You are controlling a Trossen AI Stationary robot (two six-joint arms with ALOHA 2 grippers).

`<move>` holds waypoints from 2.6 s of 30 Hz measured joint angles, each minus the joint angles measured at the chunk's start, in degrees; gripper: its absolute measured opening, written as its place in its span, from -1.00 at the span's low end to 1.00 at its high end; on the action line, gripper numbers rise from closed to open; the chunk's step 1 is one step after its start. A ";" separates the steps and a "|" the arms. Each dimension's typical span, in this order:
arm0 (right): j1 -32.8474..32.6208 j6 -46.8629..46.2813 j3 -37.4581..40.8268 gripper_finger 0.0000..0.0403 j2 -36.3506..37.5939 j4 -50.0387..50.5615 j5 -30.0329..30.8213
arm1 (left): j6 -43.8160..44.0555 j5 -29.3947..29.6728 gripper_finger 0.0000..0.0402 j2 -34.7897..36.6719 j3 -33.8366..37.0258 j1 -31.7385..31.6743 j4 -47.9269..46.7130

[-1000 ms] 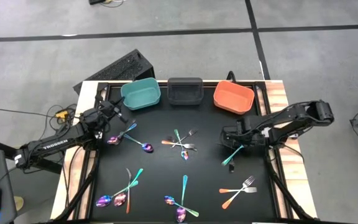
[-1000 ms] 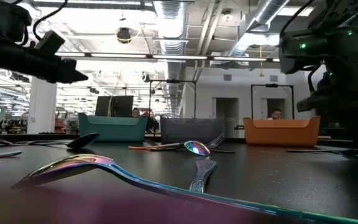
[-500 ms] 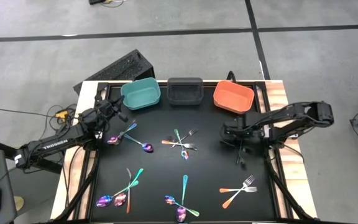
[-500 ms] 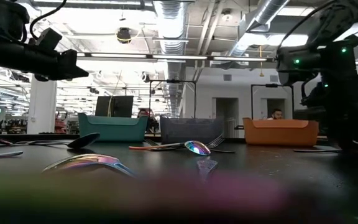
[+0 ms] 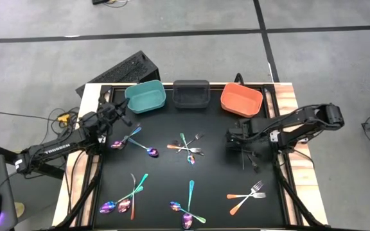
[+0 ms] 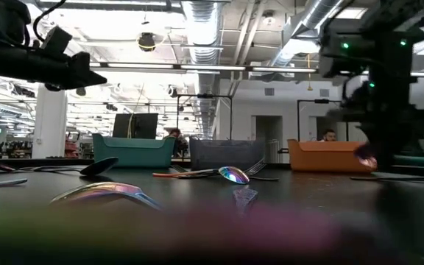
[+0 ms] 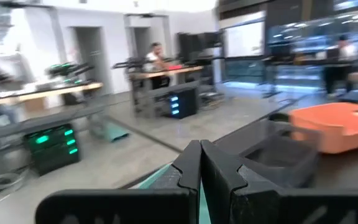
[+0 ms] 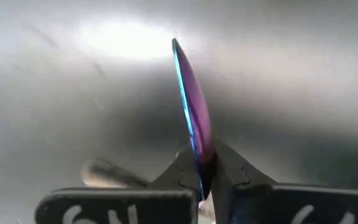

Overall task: Sort silverware by color (type)
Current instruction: Put the blue spoon into the orange bin, then put the orange fork into the black bin

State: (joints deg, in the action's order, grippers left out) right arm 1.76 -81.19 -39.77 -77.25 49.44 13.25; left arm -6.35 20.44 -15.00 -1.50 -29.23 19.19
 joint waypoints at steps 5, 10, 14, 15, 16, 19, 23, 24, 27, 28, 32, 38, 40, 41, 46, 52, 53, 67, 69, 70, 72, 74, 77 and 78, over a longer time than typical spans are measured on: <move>1.65 11.97 -5.83 -0.90 0.02 -2.78 8.58 | -0.13 -7.56 -1.00 0.02 0.00 0.00 1.89; 6.72 32.37 -13.67 -0.89 0.04 -2.94 19.16 | -0.96 -7.97 -1.00 0.00 0.00 0.00 2.02; 10.97 50.85 -18.30 -0.89 0.11 -4.51 25.19 | -0.68 -8.46 -1.00 0.00 0.00 0.00 2.65; 12.21 56.09 -18.87 -0.89 0.11 -5.64 25.78 | -0.94 -8.47 -1.00 0.00 0.00 0.00 2.64; 13.51 61.27 -19.05 -0.89 0.11 -7.19 25.81 | -1.55 -8.57 -1.00 0.00 0.00 0.00 2.59; 17.37 74.97 -19.03 -0.89 0.11 -10.91 25.63 | -2.59 -9.49 -0.97 0.00 0.00 0.04 2.63; 21.97 83.71 -19.01 -0.89 0.11 -14.26 24.47 | -0.06 -9.84 -0.77 0.00 0.00 0.04 2.40; 22.89 85.14 -19.01 -0.89 0.11 -14.94 23.54 | 0.59 -10.15 -0.70 0.00 0.00 0.04 2.17; 25.31 89.50 -18.98 -0.90 0.11 -17.43 21.05 | 2.88 -12.33 -0.48 0.00 0.00 0.04 0.37; 26.03 91.53 -18.61 -0.90 0.13 -19.05 20.14 | 3.91 -13.09 -0.42 0.00 0.00 0.05 -0.46; 28.82 99.15 -14.35 -0.90 0.15 -27.74 14.03 | 7.92 -14.05 -0.27 0.00 0.00 0.06 -2.47; 33.68 99.92 -8.24 -0.90 0.13 -32.20 9.40 | 11.46 -14.15 -0.26 0.00 0.00 0.07 -4.30; 35.18 99.87 -6.97 -0.90 0.13 -32.47 9.27 | 11.50 -14.13 -0.27 0.00 0.00 0.07 -4.41; 35.84 99.87 -6.53 -0.90 0.13 -32.63 9.19 | 11.41 -14.11 -0.28 0.00 0.00 0.07 -4.37; 38.27 98.49 -4.93 -0.80 0.13 -33.75 9.20 | 11.35 -13.12 -0.28 0.00 0.00 0.06 -4.36; 40.09 92.91 -4.91 -0.56 0.13 -33.74 9.23 | 11.15 -11.22 -0.28 0.00 0.00 0.06 -4.82; 40.08 91.75 -4.91 -0.52 0.13 -33.53 9.27 | 11.15 -10.95 -0.28 0.00 0.00 0.05 -4.84; 25.77 63.41 -9.56 -0.27 6.42 -13.08 12.12 | 11.63 -12.90 -0.28 0.00 0.00 0.05 -4.84; 21.28 58.76 -9.66 -0.29 8.38 -11.73 12.15 | 11.63 -16.34 -0.28 0.00 0.00 0.04 -4.82; 19.09 56.23 -9.66 -0.30 8.98 -10.55 12.10 | 11.63 -18.36 -0.28 0.00 0.00 0.04 -4.80; 14.54 52.41 -9.63 -0.31 9.85 -7.34 11.69 | 11.63 -22.42 -0.28 0.00 0.00 0.06 -4.76; 9.65 48.91 -9.63 -0.31 10.35 -4.34 11.27 | 12.17 -25.91 -0.28 0.00 0.00 0.07 -4.19; 2.51 42.20 -9.63 -0.29 10.57 -1.46 11.24 | 14.48 -29.03 -0.28 -0.01 0.00 0.92 -2.36; 0.37 39.63 -9.63 -0.28 10.54 -0.86 11.23 | 14.95 -29.30 -0.28 0.00 0.00 1.67 -1.69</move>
State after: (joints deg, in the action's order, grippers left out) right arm 2.13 -41.57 -49.41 -66.72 48.58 24.48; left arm 8.59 -8.86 -15.00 -1.49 -27.56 17.50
